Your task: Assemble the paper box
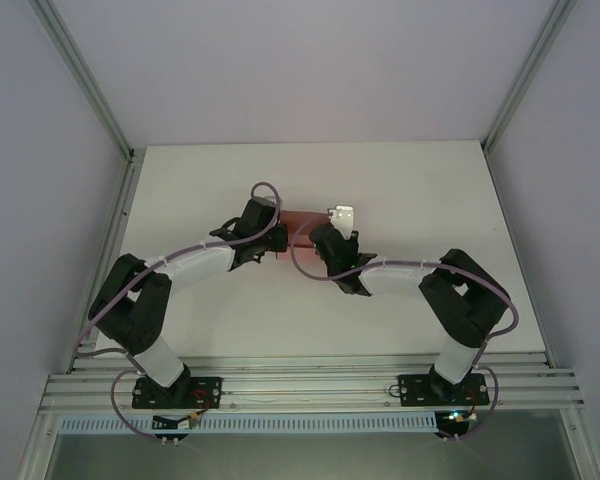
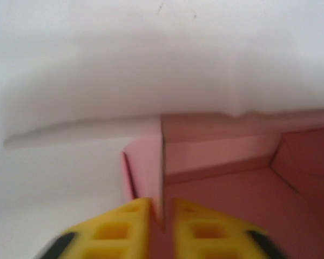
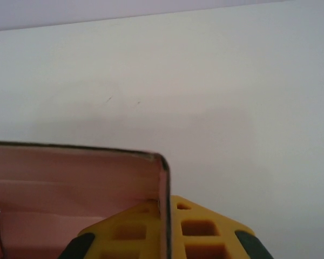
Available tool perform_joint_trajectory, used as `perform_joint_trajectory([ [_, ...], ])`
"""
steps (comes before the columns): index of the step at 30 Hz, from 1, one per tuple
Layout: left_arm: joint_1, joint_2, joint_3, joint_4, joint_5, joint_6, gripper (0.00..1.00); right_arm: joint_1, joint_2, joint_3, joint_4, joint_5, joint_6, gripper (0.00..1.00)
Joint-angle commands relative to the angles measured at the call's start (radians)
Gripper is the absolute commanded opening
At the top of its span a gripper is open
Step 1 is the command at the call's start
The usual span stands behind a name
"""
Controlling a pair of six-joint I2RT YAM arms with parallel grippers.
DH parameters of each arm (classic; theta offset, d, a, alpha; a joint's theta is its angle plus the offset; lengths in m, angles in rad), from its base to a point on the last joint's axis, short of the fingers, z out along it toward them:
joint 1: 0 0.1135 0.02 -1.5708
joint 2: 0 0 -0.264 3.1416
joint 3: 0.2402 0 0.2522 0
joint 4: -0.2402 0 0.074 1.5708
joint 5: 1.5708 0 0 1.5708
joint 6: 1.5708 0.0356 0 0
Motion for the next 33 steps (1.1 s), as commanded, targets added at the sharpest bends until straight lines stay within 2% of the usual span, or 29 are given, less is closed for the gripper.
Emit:
perform_joint_trajectory([
  [1, -0.022, -0.061, -0.024, -0.057, 0.045, -0.026, 0.38, 0.027, -0.016, -0.036, 0.088, 0.011, -0.054, 0.07],
  [3, -0.021, -0.091, -0.019, -0.087, 0.045, -0.032, 0.43, 0.043, -0.012, -0.053, 0.113, 0.022, -0.084, 0.07],
  [7, -0.022, -0.155, -0.021, -0.184, -0.001, -0.053, 0.65, 0.073, -0.002, -0.082, 0.144, 0.059, -0.123, 0.07],
  [11, -0.021, -0.239, -0.035, -0.32, -0.117, -0.099, 0.81, 0.086, 0.001, -0.108, 0.174, 0.072, -0.13, 0.07],
  [13, -0.022, -0.295, -0.042, -0.382, -0.175, -0.147, 0.93, 0.097, 0.003, -0.128, 0.221, 0.072, -0.152, 0.07],
  [15, -0.02, -0.358, -0.045, -0.428, -0.203, -0.2, 1.0, 0.111, 0.007, -0.148, 0.271, 0.073, -0.194, 0.08],
  [18, -0.014, -0.441, -0.036, -0.444, -0.2, -0.251, 1.0, 0.135, 0.014, -0.177, 0.349, 0.071, -0.252, 0.09],
  [23, 0.036, -0.501, -0.087, -0.273, -0.121, -0.339, 1.0, 0.167, 0.045, -0.217, 0.473, 0.075, -0.338, 0.1],
  [26, 0.111, -0.424, -0.055, -0.282, -0.081, -0.383, 1.0, 0.183, 0.057, -0.239, 0.528, 0.076, -0.348, 0.11],
  [29, 0.18, -0.289, -0.005, -0.298, 0.013, -0.364, 1.0, 0.194, 0.072, -0.236, 0.534, 0.076, -0.364, 0.13],
  [33, 0.19, -0.162, 0.005, -0.279, 0.114, -0.319, 1.0, 0.207, 0.08, -0.23, 0.53, 0.076, -0.378, 0.15],
])
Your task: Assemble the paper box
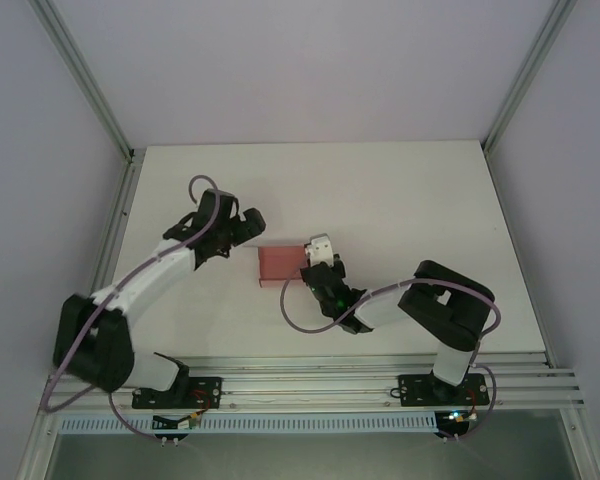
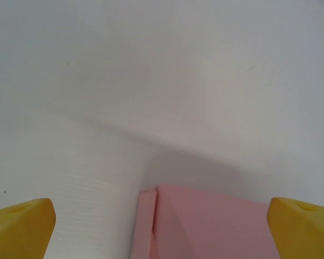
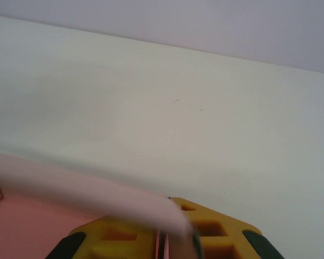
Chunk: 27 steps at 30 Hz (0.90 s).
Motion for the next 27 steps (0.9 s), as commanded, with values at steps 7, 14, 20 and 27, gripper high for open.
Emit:
perform_joint_trajectory([
  [7, 0.001, 0.029, -0.147, 0.14, 0.195, 0.021, 0.9, 0.024, -0.044, 0.01, -0.183, -0.029, 0.067, 0.31],
  [14, -0.002, -0.043, -0.296, 0.215, 0.199, 0.063, 0.84, 0.028, -0.225, -0.013, -0.564, -0.205, 0.319, 0.49],
  [20, -0.03, -0.046, -0.321, 0.255, 0.224, 0.133, 0.83, 0.028, -0.458, -0.032, -0.797, -0.264, 0.377, 0.73],
  [27, -0.06, -0.056, -0.267, 0.186, 0.142, 0.179, 0.82, -0.069, -0.538, 0.137, -1.106, -0.442, 0.503, 0.98],
])
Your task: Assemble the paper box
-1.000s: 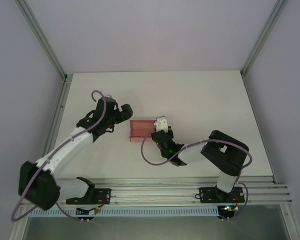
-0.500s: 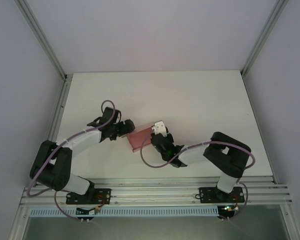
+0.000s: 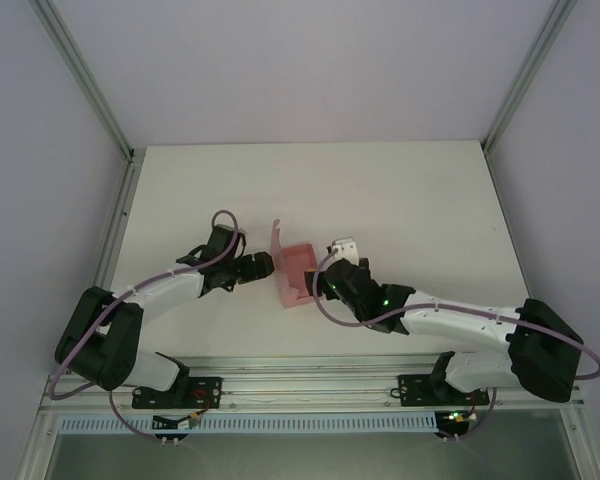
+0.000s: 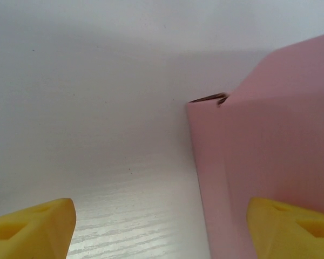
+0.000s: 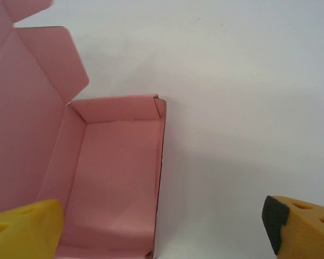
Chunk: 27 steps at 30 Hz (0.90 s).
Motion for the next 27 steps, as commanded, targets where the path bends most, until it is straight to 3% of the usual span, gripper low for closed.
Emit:
perform_joint_trajectory([
  [1, -0.009, -0.045, 0.04, -0.039, -0.047, 0.044, 0.81, -0.086, -0.016, 0.102, -0.218, -0.182, 0.14, 0.99],
  [4, -0.009, -0.089, 0.04, -0.05, -0.046, 0.047, 0.81, -0.215, -0.002, 0.071, -0.167, -0.381, 0.214, 0.94],
  [7, -0.009, -0.137, 0.035, -0.056, -0.033, 0.042, 0.82, -0.315, 0.054, 0.043, -0.119, -0.477, 0.237, 0.71],
  [12, -0.01, -0.23, 0.016, -0.059, 0.013, 0.019, 0.84, -0.32, 0.111, 0.094, -0.144, -0.429, 0.102, 0.7],
  [14, -0.009, -0.238, 0.037, -0.084, -0.048, -0.012, 0.83, -0.321, 0.169, 0.138, -0.192, -0.402, 0.098, 0.68],
  [17, -0.004, -0.186, 0.117, -0.25, -0.255, -0.056, 0.72, -0.32, 0.265, 0.168, -0.219, -0.386, 0.101, 0.64],
  [19, 0.015, -0.128, 0.14, -0.315, -0.313, -0.082, 0.66, -0.32, 0.301, 0.159, -0.198, -0.372, 0.111, 0.63],
  [22, 0.031, -0.061, 0.114, -0.292, -0.243, -0.09, 0.65, -0.319, 0.319, 0.154, -0.21, -0.358, 0.115, 0.61],
  [27, 0.027, 0.057, 0.055, -0.021, -0.006, -0.087, 0.67, -0.312, 0.321, 0.11, -0.187, -0.451, 0.084, 0.6],
])
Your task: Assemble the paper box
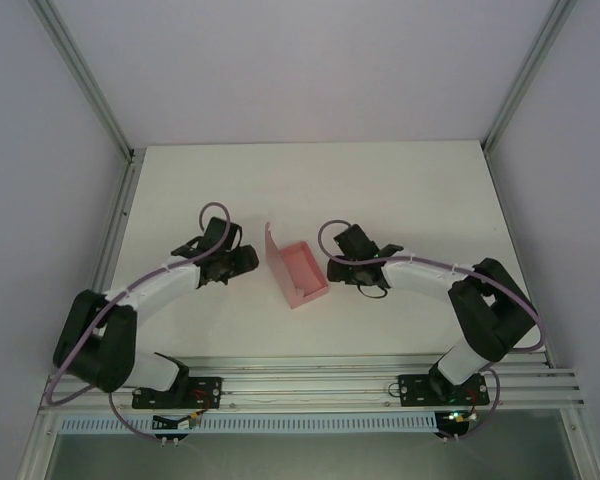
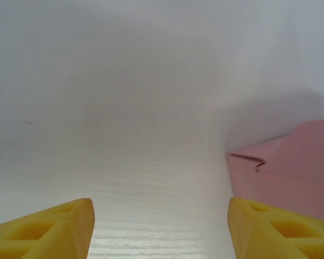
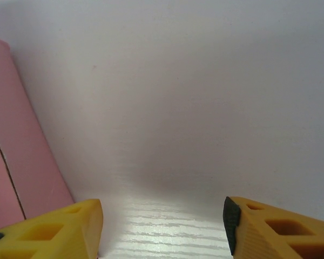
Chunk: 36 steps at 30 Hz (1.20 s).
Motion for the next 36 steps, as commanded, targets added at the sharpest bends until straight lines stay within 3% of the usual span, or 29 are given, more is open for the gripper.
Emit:
perform_joint_trajectory([
  [1, -0.005, 0.071, -0.012, 0.163, 0.154, -0.016, 0.67, 0.012, -0.009, -0.043, 0.021, -0.091, -0.033, 0.6],
  [8, -0.02, 0.276, 0.185, 0.173, 0.17, 0.083, 0.69, 0.089, -0.029, -0.093, 0.117, -0.214, -0.043, 0.59],
  [11, -0.021, 0.37, 0.276, 0.181, 0.226, 0.138, 0.69, 0.143, -0.018, -0.098, 0.166, -0.242, -0.024, 0.58],
  [14, -0.02, 0.451, 0.351, 0.216, 0.292, 0.186, 0.72, 0.205, -0.038, -0.098, 0.181, -0.185, 0.009, 0.58],
  [20, 0.012, 0.513, 0.532, 0.143, 0.255, 0.311, 0.75, 0.226, -0.186, -0.15, 0.087, -0.047, 0.049, 0.6],
  [26, 0.122, 0.382, 0.644, -0.044, 0.083, 0.389, 0.83, 0.194, -0.412, -0.12, -0.214, 0.217, -0.089, 0.69],
  [30, 0.137, 0.208, 0.565, -0.127, -0.068, 0.498, 0.86, 0.057, -0.5, -0.079, -0.222, 0.156, -0.241, 0.7],
  [33, 0.137, 0.049, 0.427, -0.143, -0.009, 0.555, 0.86, 0.009, -0.482, -0.023, -0.176, 0.088, -0.374, 0.68],
  [36, 0.138, -0.12, 0.26, -0.09, 0.153, 0.573, 0.81, -0.01, -0.391, 0.065, -0.169, 0.045, -0.483, 0.67],
])
